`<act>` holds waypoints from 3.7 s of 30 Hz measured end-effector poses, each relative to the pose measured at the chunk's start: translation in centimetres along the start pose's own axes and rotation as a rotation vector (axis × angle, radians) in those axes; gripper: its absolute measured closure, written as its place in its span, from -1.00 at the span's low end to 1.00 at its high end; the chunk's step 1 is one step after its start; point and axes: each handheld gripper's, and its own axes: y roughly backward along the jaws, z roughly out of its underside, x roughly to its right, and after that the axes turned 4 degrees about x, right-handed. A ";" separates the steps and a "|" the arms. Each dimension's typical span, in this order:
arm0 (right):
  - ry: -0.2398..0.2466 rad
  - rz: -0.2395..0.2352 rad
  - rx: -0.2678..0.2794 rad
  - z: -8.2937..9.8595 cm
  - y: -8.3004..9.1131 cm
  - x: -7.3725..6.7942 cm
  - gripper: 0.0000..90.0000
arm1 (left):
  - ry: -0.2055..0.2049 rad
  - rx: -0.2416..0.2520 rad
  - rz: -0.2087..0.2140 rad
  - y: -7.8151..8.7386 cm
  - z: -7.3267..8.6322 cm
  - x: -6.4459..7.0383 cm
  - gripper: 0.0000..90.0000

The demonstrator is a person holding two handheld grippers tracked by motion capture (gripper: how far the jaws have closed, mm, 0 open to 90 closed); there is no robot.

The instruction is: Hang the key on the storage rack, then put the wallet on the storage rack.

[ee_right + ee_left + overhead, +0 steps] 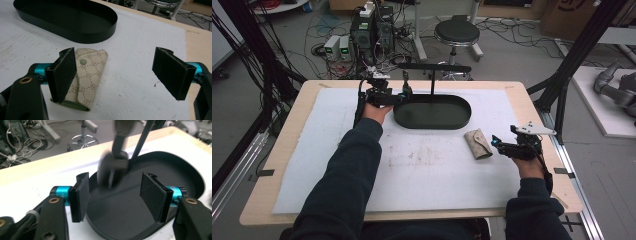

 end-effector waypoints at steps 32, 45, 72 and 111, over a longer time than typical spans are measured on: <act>0.033 -0.038 -0.022 -0.2 -1.5 -1.1 -0.56 | -0.076 0.309 0.049 13.0 9.6 -1.4 -0.58; 0.050 -0.055 -0.017 -0.4 -1.9 -1.3 -0.56 | -0.069 0.321 -0.022 14.4 11.3 -2.9 -0.57; 0.046 -0.065 -0.046 -0.1 -2.1 -2.1 -0.56 | -0.045 0.318 -0.021 14.5 11.6 -3.6 -0.56; -0.034 -0.025 -0.337 2.0 -7.2 -4.5 -0.54 | -0.044 0.275 -0.033 13.9 12.0 -3.7 -0.55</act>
